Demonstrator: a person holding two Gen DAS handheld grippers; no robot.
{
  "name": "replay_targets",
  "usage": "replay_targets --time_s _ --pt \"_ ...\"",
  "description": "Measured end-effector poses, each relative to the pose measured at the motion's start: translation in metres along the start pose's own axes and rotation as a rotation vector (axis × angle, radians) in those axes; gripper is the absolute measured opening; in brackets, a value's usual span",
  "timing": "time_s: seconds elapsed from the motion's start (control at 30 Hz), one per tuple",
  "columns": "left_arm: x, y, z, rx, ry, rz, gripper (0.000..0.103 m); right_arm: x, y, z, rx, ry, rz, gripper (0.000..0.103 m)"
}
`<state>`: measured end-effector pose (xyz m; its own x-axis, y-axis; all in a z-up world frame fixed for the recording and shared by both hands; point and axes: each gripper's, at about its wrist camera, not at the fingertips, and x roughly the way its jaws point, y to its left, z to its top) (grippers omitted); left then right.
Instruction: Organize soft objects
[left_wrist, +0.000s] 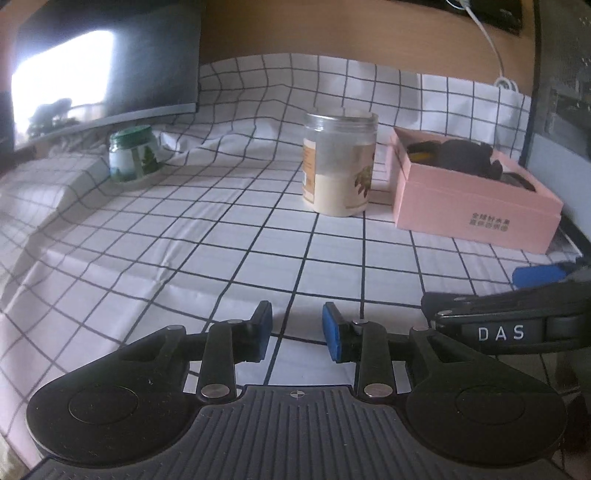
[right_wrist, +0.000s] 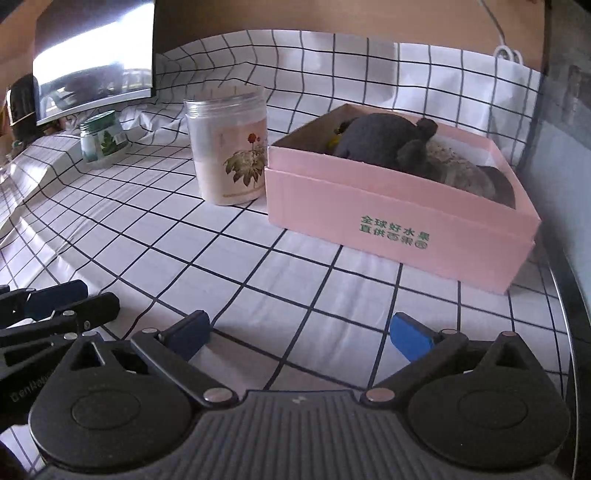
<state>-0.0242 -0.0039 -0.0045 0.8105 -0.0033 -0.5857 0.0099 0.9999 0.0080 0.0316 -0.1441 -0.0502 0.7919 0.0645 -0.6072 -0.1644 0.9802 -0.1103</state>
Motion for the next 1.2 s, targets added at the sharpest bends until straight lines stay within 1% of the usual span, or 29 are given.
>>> replay_targets --time_s 0.07,0.1,1.2 --pt "0.0001 0.0006 0.0003 -0.013 0.0 0.001 0.034 0.0004 -0.0006 -0.0042 -0.005 -0.039 0.005 0.103" --pt "0.0001 0.0007 0.0001 -0.014 0.0 0.001 0.034 0.0004 -0.0008 -0.0043 -0.002 -0.041 0.007 0.103" --pt "0.0004 0.0023 0.0009 -0.023 0.004 0.003 0.034 0.0007 -0.0007 -0.0036 -0.004 -0.041 0.008 0.103"
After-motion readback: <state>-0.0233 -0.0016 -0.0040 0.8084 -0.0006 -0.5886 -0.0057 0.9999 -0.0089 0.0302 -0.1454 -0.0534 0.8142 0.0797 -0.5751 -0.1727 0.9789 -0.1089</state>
